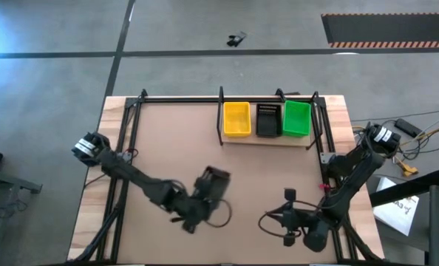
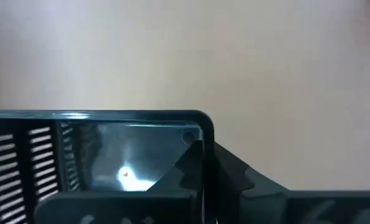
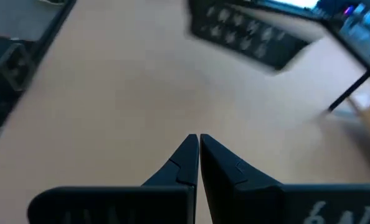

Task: Stack baskets on shelf by color
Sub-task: Stack the black bin on top of the black bins on the shelf

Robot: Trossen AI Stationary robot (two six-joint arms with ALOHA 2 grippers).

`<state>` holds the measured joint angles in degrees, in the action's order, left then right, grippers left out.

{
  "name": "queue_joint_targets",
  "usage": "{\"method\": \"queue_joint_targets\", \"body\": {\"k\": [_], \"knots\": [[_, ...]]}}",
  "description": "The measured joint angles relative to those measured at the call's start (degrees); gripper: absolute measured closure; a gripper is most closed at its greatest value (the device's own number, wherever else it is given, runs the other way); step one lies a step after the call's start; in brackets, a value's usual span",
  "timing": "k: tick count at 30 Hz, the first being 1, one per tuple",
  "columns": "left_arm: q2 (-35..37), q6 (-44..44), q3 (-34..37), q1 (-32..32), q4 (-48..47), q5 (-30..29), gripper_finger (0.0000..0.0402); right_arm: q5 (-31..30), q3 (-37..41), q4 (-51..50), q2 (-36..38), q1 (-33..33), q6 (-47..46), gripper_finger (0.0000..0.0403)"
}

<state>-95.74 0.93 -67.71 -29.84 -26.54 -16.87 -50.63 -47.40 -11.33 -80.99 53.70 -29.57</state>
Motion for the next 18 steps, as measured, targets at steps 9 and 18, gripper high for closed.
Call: {"method": "queue_joint_targets", "body": {"k": [9,18], "knots": [[-8.1,9.0,-19.2,13.5,11.4,-2.6,0.0402,-5.0,0.8,-3.6,-2.2,10.1,-19.4,0.0394],[-22.6,13.3,-38.5,29.9,18.6,9.4,0.0401,-11.1,0.7,-3.5,-10.9,15.1,-30.2,0.0394]]}}
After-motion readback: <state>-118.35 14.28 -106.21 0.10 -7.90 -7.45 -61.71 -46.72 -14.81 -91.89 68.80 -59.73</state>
